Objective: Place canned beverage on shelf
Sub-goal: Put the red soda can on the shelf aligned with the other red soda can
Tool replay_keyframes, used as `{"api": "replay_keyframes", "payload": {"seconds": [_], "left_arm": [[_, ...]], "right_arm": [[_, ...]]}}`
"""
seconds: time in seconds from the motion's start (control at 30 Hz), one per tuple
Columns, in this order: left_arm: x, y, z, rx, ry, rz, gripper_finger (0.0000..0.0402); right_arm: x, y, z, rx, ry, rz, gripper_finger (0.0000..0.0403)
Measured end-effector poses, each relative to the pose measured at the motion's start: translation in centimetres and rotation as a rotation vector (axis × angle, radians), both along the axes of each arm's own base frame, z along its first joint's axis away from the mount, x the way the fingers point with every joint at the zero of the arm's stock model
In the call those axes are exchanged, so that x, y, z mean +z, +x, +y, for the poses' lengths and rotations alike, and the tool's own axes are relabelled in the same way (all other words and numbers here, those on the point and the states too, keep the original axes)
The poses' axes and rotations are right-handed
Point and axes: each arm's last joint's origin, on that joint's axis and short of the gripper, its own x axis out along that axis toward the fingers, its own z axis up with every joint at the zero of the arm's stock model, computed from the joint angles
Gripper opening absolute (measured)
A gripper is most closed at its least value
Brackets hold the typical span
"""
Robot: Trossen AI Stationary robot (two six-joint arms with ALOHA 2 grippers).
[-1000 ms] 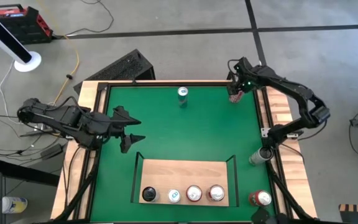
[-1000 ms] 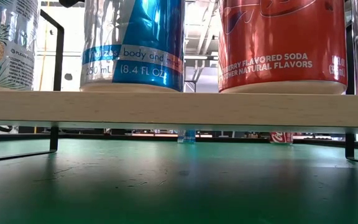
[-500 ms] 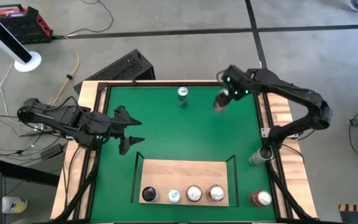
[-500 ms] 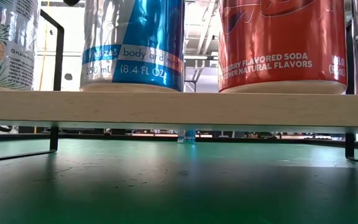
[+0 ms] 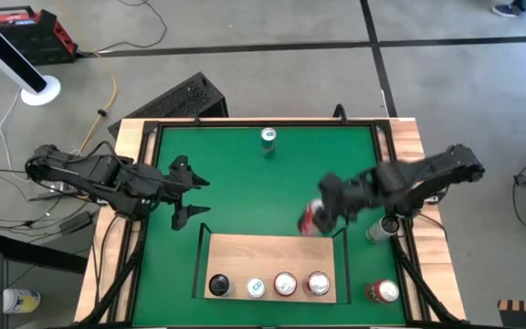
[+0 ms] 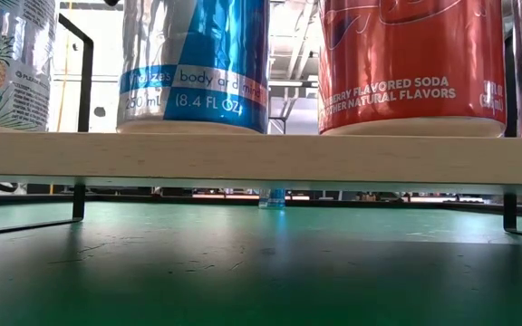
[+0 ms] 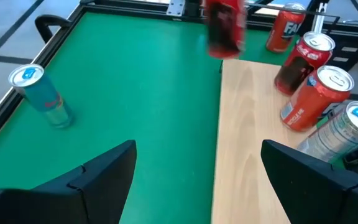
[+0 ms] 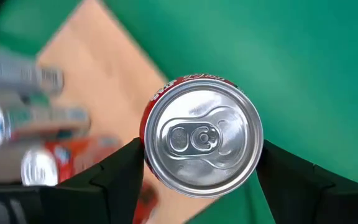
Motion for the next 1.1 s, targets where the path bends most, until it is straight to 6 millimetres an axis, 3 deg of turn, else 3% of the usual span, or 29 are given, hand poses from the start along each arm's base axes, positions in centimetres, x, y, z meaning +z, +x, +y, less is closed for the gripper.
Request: {"api": "replay_keyframes", "payload": {"seconds": [0.23, 0.4, 0.7, 1.1], "left_arm": [[0.3, 0.5, 1.3, -0.006, -0.020, -0.029, 0.0329], [0.6, 0.8, 2.4, 0.005, -0.047, -0.060, 0.0329], [0.9, 1.0, 3.0, 0.016, -0.123, -0.100, 0.0329], [0.9, 1.0, 3.0, 0.032, -0.177, -0.104, 0.0329]], "right_arm": [[-2.5, 1.2, 6.0, 0.147, -0.040, 0.056, 0.0295], [-3.6, 2.6, 8.3, 0.210, -0.151, 0.080, 0.0295], [-5.6, 3.3, 8.5, 0.231, -0.240, 0.213, 0.0295], [-5.9, 2.9, 9.6, 0.285, -0.243, 0.205, 0.0296]]}}
